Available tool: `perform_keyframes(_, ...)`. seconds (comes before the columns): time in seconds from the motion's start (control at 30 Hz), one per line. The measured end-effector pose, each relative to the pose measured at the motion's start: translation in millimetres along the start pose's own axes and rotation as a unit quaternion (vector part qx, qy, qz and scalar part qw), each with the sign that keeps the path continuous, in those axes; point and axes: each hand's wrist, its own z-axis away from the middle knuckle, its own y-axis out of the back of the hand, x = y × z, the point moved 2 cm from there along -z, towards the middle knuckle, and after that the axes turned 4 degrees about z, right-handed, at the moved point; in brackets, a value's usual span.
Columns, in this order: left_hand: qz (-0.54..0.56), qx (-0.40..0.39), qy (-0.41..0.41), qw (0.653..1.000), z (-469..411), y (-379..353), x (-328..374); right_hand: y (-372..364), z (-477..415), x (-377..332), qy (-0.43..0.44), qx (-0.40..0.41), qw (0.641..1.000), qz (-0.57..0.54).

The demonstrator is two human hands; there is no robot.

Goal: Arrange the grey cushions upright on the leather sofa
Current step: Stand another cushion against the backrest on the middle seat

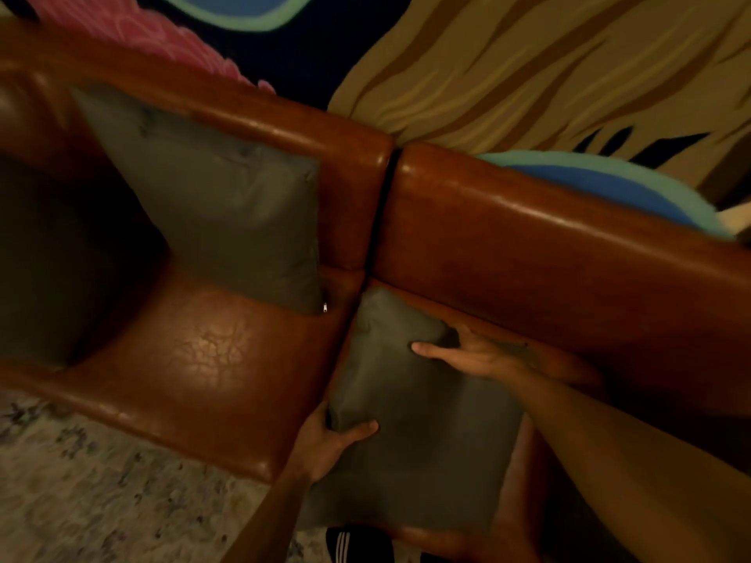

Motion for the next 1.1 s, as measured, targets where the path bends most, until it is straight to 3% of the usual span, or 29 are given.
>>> perform_keyframes(0.2,-0.077,0.030,-0.100,0.992,75,-48,21,26,84,44,0.017,0.011,0.991,-0.136)
perform_keyframes(0.33,-0.199,0.070,-0.162,0.964,119,-78,45,40,137,94,0.019,0.031,0.977,-0.210)
perform_keyframes(0.47,-0.368,0.078,-0.191,0.907,147,-100,71,39,179,146,0.021,0.039,0.957,-0.287)
perform_keyframes(0.6,-0.521,0.066,-0.223,0.821,158,-126,85,29,203,189,0.023,0.062,0.944,-0.323)
perform_keyframes(0.77,-0.593,0.052,-0.233,0.769,158,-153,75,23,230,211,0.075,0.242,0.961,-0.112)
perform_keyframes(0.83,-0.594,0.052,-0.241,0.766,160,-156,71,17,236,210,0.120,0.251,0.960,-0.004)
perform_keyframes(0.97,-0.594,0.035,-0.239,0.767,165,-147,62,9,234,207,0.131,0.258,0.946,0.145)
perform_keyframes(1.1,-0.632,0.007,-0.240,0.737,177,-138,56,21,231,184,0.200,0.226,0.914,0.270)
